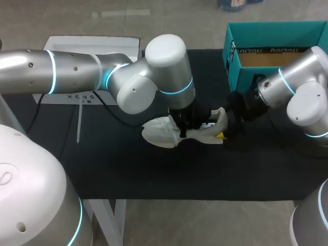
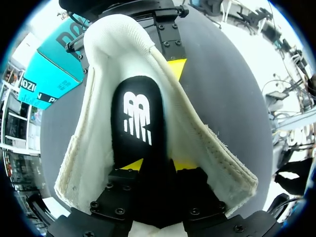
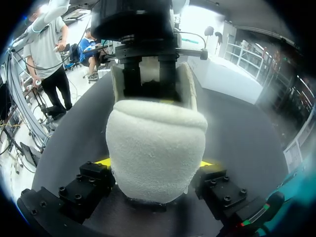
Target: Take the shoe out of the shoebox, open the shoe tongue, remove and reinsert the insole, then place the shoe into the shoebox
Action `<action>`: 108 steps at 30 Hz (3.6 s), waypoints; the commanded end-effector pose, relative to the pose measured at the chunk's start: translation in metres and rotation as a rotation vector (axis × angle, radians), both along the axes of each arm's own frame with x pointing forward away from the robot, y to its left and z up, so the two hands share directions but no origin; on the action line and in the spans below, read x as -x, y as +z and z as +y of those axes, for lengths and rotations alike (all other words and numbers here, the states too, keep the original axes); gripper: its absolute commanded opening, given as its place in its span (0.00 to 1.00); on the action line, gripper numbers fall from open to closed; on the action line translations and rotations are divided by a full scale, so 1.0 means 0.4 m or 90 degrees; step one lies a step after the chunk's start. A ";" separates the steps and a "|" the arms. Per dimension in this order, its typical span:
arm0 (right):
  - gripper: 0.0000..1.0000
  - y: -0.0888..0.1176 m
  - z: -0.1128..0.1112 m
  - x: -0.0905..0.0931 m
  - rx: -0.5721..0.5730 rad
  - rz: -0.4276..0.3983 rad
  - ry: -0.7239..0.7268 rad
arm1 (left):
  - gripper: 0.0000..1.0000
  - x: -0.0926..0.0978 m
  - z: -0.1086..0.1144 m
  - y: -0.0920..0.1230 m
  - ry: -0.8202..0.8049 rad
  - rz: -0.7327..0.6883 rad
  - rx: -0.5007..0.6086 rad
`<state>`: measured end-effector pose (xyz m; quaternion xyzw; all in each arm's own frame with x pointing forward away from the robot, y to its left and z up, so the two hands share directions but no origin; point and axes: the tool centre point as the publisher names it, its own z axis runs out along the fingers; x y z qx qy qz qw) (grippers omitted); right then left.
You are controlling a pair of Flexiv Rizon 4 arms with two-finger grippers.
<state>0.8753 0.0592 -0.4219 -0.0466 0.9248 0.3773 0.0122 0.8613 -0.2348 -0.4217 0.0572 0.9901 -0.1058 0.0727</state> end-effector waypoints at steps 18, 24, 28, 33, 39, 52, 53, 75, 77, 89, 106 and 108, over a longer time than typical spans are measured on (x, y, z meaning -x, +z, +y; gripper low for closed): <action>0.00 0.003 0.004 0.008 0.001 0.001 0.004 | 0.00 0.010 0.003 0.022 0.105 0.079 -0.007; 0.00 0.003 0.004 0.008 0.001 0.001 0.004 | 0.00 0.012 -0.010 0.049 0.143 0.102 -0.006; 0.00 0.003 0.004 0.008 0.001 0.001 0.004 | 0.00 -0.004 -0.011 0.068 0.172 0.094 0.019; 0.00 0.003 0.004 0.008 0.001 0.001 0.004 | 0.00 -0.019 -0.009 0.095 0.201 0.101 0.054; 0.00 0.003 0.004 0.008 0.001 0.001 0.004 | 0.00 0.004 -0.017 0.069 0.144 0.117 0.043; 0.00 0.003 0.004 0.008 0.001 0.001 0.004 | 0.20 0.044 -0.019 -0.009 -0.010 0.142 0.024; 0.00 0.003 0.004 0.008 0.001 0.001 0.004 | 0.23 0.045 -0.020 -0.012 -0.010 0.146 0.025; 0.00 0.003 0.004 0.008 0.001 0.001 0.004 | 0.43 0.024 -0.037 -0.029 -0.022 0.086 0.038; 0.00 0.003 0.004 0.008 0.001 0.001 0.004 | 0.45 0.026 -0.037 -0.033 -0.023 0.091 0.038; 0.00 0.003 0.004 0.008 0.001 0.001 0.004 | 0.45 -0.008 -0.034 -0.061 -0.016 -0.003 0.023; 0.00 0.003 0.004 0.008 0.001 0.001 0.004 | 0.00 -0.033 -0.012 -0.101 0.020 0.011 -0.030; 0.00 0.003 0.004 0.008 0.001 0.001 0.004 | 0.00 -0.032 -0.011 -0.101 0.031 0.017 -0.033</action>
